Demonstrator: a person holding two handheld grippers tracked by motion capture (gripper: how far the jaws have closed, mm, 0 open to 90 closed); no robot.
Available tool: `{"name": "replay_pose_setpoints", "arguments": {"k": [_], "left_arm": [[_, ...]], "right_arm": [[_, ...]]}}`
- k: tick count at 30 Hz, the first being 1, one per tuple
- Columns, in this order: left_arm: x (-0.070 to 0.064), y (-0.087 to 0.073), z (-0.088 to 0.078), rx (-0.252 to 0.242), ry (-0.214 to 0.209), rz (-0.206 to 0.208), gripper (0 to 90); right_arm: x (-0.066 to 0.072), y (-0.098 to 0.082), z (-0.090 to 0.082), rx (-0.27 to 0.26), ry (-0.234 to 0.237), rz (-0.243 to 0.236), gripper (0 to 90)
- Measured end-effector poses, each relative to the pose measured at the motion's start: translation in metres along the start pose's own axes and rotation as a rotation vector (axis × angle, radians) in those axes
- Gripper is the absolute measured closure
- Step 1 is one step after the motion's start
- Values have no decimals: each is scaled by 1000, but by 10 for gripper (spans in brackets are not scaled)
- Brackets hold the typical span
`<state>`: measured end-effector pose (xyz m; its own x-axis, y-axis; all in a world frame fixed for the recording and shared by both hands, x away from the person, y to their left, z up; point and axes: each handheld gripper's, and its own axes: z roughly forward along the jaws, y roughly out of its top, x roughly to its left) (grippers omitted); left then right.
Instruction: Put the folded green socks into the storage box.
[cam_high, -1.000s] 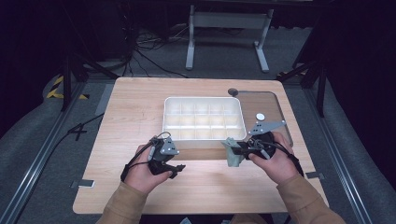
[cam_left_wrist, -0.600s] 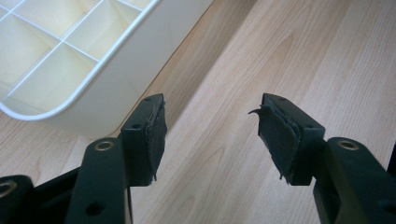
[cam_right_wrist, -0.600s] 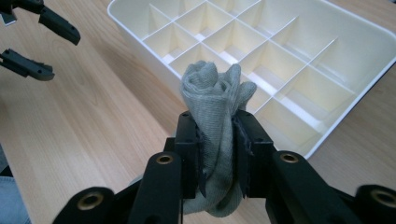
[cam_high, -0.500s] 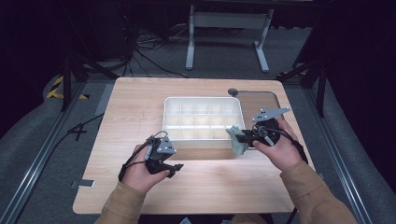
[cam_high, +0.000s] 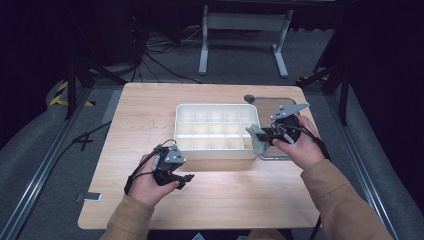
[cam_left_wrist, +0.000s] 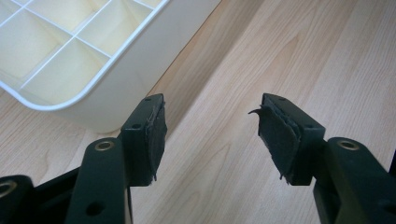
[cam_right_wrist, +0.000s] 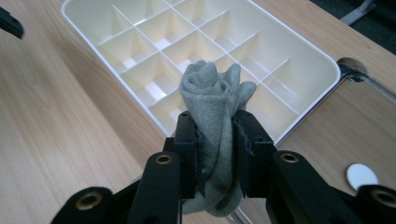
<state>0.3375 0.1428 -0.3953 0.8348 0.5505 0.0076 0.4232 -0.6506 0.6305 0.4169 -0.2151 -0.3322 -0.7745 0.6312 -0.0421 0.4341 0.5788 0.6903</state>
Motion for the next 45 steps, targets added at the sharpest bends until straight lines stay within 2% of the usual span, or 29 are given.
{"name": "replay_pose_setpoints", "arguments": {"k": [2, 6, 10, 16, 18, 21, 25, 28, 34, 42, 45], "left_arm": [[1, 0, -1, -2, 2, 1, 421], [2, -1, -1, -1, 6, 2, 421], [2, -6, -4, 4, 9, -12, 421], [2, -12, -10, -7, 23, -32, 421], [2, -13, -11, -3, 25, -26, 421], [3, -18, -13, -7, 32, -51, 422], [3, -21, -15, -3, 37, -53, 422], [3, -22, -16, 2, 39, -57, 422], [3, -22, -16, -1, 37, -56, 422], [4, -20, -13, 1, 30, -50, 421], [5, -20, -11, 10, 26, -43, 421]], "right_arm": [[-5, 4, 3, 13, -11, -21, 731], [-12, 10, 9, 33, -37, -33, 730], [-17, 14, 16, 48, -55, -58, 730], [-19, 20, 32, 73, -52, -96, 730], [-19, 21, 35, 73, -51, -103, 730], [-20, 22, 45, 90, -66, -153, 730], [-19, 21, 57, 112, -89, -223, 730], [-17, 18, 65, 135, -102, -254, 731], [-13, 10, 79, 169, -94, -289, 730], [-9, 4, 87, 241, -59, -287, 731], [-9, 2, 88, 266, -36, -252, 735]]}}
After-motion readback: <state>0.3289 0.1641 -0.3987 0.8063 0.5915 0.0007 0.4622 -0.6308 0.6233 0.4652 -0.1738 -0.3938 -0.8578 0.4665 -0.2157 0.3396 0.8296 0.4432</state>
